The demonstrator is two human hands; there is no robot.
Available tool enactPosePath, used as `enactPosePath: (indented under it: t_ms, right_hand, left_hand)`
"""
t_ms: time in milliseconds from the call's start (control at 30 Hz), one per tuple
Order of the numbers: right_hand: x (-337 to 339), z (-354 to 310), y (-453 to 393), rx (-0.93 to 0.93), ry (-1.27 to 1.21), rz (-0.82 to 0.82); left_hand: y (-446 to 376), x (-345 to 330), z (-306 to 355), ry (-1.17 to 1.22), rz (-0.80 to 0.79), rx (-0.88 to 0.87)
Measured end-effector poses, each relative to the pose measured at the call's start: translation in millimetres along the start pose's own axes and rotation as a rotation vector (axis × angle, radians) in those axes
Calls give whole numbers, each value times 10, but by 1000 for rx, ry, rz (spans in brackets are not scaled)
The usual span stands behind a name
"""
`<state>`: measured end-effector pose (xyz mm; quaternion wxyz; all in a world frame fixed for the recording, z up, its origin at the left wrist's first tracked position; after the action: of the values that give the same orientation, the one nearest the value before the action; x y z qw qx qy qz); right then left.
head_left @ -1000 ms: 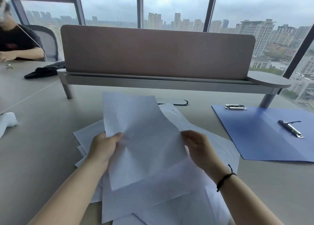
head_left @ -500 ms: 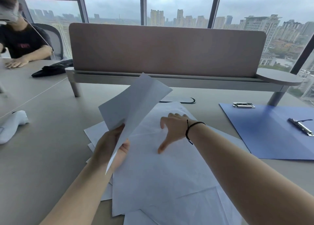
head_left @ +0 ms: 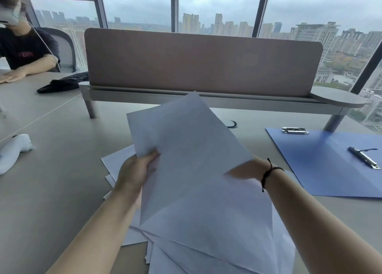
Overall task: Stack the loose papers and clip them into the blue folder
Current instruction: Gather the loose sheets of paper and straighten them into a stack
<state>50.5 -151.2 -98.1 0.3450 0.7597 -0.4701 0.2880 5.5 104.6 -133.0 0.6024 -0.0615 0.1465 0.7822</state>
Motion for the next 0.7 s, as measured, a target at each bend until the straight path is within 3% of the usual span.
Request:
enactPosePath:
  t_ms: [133,267,400,567,633,700]
  right_hand:
    - [45,430,274,-10,-505,263]
    - [-149,588,429,-49,-1141,328]
    - [-218,427,478,38,-1243,245]
    - [-221,211,571,173,-1332,120]
    - [-163,270,575,145,-1353,228]
    - [-95,402,568,67,-1039,412]
  left_hand:
    - [101,-133,31,-64,2,-99]
    - [147,-241,11,-235,-26,-225]
    - [182,-274,-29,-363,-15,-290]
    - [78,-180,-74,-255,-11,-239]
    - [41,-134,-81,-136,-51,-167]
    - [-9,-82,-109,5,-108,-15]
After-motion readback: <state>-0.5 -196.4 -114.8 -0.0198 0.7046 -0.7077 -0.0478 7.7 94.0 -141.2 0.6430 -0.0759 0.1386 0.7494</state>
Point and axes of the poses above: each hand's wrist, its own y-axis away from the middle knuckle, its own x-axis out of the back of the hand, z = x × y, the point moved 5 cm from there along -y, towards the middle knuckle, and after that the axes turned 4 degrees about -z, right-handed, at the moved point
